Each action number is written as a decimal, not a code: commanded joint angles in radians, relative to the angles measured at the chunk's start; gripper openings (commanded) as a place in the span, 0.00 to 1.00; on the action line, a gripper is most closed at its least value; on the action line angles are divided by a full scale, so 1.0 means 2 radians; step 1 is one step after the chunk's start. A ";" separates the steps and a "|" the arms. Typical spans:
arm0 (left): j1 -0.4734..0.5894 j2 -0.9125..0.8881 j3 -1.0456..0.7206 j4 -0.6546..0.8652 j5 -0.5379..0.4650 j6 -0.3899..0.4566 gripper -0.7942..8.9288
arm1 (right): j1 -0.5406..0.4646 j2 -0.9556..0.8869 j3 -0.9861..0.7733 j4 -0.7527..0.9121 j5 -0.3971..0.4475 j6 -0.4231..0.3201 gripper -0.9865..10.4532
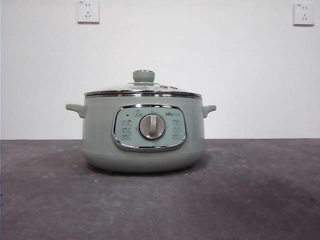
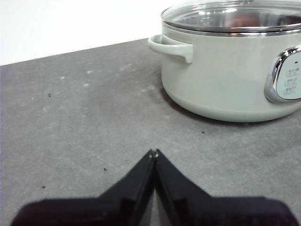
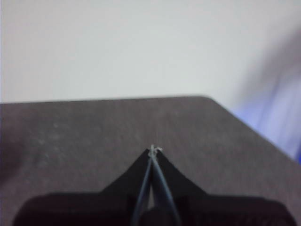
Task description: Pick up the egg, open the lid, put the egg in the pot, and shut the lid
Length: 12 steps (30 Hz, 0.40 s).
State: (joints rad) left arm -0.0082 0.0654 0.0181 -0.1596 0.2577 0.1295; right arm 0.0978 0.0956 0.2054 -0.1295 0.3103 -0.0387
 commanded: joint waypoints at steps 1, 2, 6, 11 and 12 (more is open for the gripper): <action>0.002 0.001 -0.005 0.004 0.002 -0.003 0.08 | -0.015 -0.021 -0.040 0.014 0.000 0.044 0.09; 0.002 0.001 -0.005 0.004 0.002 -0.003 0.08 | -0.021 -0.028 -0.051 0.014 0.000 0.051 0.09; 0.002 0.001 -0.005 0.004 0.002 -0.003 0.08 | -0.038 -0.044 -0.085 0.017 0.000 0.072 0.09; 0.002 0.001 -0.005 0.004 0.002 -0.003 0.08 | -0.050 -0.044 -0.096 -0.014 -0.004 0.070 0.09; 0.002 0.001 -0.005 0.004 0.002 -0.003 0.08 | -0.052 -0.044 -0.096 -0.019 -0.004 0.069 0.09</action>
State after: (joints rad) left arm -0.0082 0.0658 0.0181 -0.1593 0.2577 0.1295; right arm -0.0029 0.0113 0.0235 -0.1673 0.3046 0.0868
